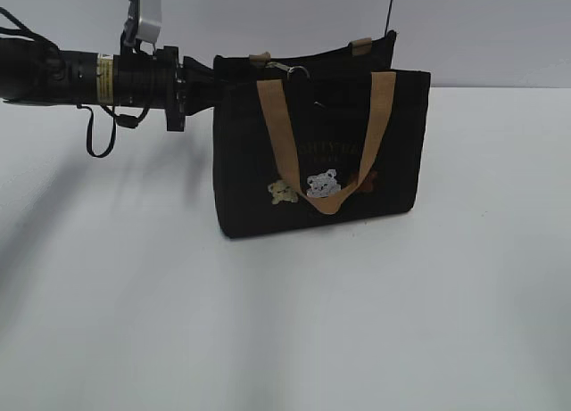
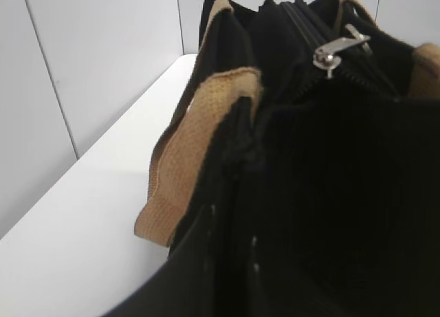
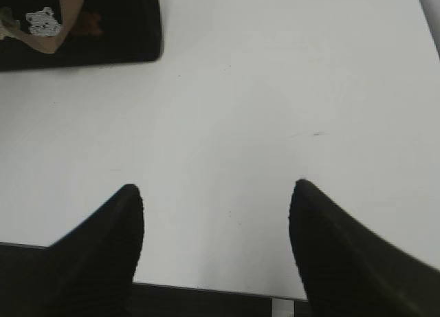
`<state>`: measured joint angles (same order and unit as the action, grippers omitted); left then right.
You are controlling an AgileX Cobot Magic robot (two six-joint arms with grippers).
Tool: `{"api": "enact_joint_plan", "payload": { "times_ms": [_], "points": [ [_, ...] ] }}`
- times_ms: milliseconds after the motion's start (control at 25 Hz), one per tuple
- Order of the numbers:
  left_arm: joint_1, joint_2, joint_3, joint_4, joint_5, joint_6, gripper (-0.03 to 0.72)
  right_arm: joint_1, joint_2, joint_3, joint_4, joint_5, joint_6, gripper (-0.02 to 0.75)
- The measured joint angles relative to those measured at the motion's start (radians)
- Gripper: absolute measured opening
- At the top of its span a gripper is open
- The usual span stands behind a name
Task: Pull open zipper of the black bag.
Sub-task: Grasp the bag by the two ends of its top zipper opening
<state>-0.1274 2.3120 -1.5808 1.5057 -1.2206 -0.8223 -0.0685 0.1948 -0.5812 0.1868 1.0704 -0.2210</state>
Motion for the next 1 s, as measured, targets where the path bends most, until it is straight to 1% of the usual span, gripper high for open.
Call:
{"api": "enact_joint_plan", "payload": {
  "times_ms": [160, 240, 480, 600, 720, 840, 1000],
  "points": [
    [0.000, 0.000, 0.000, 0.000, 0.000, 0.000, 0.019, 0.000, 0.118, -0.054, 0.064, -0.028, -0.080, 0.501],
    [0.000, 0.000, 0.000, 0.000, 0.000, 0.000, 0.019, 0.000, 0.204, -0.071, 0.080, -0.056, -0.159, 0.501],
    [0.000, 0.000, 0.000, 0.000, -0.001, 0.000, 0.019, 0.000, 0.503, -0.173, 0.153, -0.204, -0.402, 0.501],
    [0.000, 0.000, 0.000, 0.000, -0.001, 0.000, 0.019, 0.000, 0.684, -0.251, 0.219, -0.258, -0.521, 0.501],
    [0.000, 0.000, 0.000, 0.000, -0.001, 0.000, 0.019, 0.002, 0.838, -0.337, 0.304, -0.273, -0.639, 0.501],
    [0.000, 0.000, 0.000, 0.000, -0.001, 0.000, 0.019, 0.048, 0.989, -0.431, 0.341, -0.299, -0.723, 0.500],
    [0.000, 0.000, 0.000, 0.000, -0.001, 0.000, 0.019, 0.167, 1.193, -0.587, 0.354, -0.348, -0.764, 0.489]
  ]
}}
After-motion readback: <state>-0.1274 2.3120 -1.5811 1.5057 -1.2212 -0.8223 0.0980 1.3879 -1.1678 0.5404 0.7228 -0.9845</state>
